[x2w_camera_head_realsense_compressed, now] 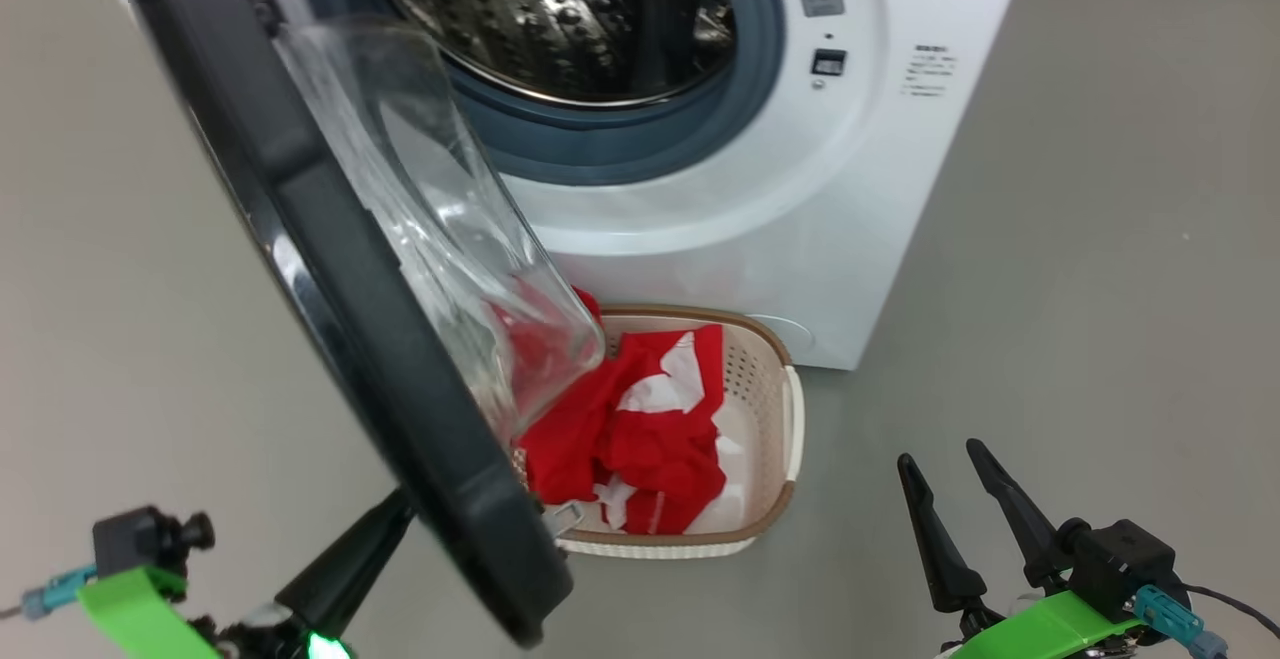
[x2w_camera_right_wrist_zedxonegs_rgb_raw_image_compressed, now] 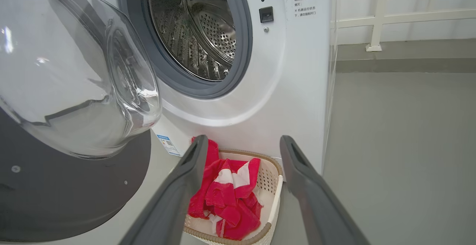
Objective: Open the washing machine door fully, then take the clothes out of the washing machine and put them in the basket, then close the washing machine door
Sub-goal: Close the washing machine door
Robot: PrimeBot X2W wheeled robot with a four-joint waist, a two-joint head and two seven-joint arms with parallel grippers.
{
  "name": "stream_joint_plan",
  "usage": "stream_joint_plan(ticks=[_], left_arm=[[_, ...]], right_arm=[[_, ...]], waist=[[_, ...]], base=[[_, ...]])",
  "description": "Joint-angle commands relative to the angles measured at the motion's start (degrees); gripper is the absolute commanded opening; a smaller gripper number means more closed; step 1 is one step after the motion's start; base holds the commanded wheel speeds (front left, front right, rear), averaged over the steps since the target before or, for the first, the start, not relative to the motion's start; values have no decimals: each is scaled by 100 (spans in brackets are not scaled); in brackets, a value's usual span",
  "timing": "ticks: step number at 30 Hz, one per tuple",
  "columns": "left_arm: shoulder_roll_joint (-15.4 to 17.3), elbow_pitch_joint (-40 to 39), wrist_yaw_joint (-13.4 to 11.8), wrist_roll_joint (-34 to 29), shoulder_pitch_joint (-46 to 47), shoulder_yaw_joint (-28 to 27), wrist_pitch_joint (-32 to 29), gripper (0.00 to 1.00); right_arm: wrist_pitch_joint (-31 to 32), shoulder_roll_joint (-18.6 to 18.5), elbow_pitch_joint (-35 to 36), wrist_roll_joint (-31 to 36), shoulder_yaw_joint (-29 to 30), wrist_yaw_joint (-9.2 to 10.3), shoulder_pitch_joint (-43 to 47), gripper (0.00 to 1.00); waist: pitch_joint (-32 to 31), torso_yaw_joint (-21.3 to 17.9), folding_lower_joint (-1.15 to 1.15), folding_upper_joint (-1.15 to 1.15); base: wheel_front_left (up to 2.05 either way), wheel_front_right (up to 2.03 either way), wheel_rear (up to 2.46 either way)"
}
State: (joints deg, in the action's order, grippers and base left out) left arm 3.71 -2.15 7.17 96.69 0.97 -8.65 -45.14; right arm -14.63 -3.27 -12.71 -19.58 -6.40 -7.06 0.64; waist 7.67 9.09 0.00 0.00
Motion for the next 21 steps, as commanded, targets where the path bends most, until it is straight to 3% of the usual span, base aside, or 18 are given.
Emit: stream_joint_plan(ticks=[1,6,21], left_arm=[[-26,-238,32,-60,345,-60,15,0],[-71,-340,32,-290,633,224,336,0],[-82,257,32,-871,2238,995,2188,0]], right_arm=[[-37,-16,150,85,-124,-43,-216,100],[-37,-15,174,102,-100,-43,-291,100],[-37,28,229,68,-99,-43,-516,100]], waist=[[115,-207,0,0],[217,-522,0,0],[629,-1489,0,0]], base=[[0,0,0],[0,0,0],[0,0,0]])
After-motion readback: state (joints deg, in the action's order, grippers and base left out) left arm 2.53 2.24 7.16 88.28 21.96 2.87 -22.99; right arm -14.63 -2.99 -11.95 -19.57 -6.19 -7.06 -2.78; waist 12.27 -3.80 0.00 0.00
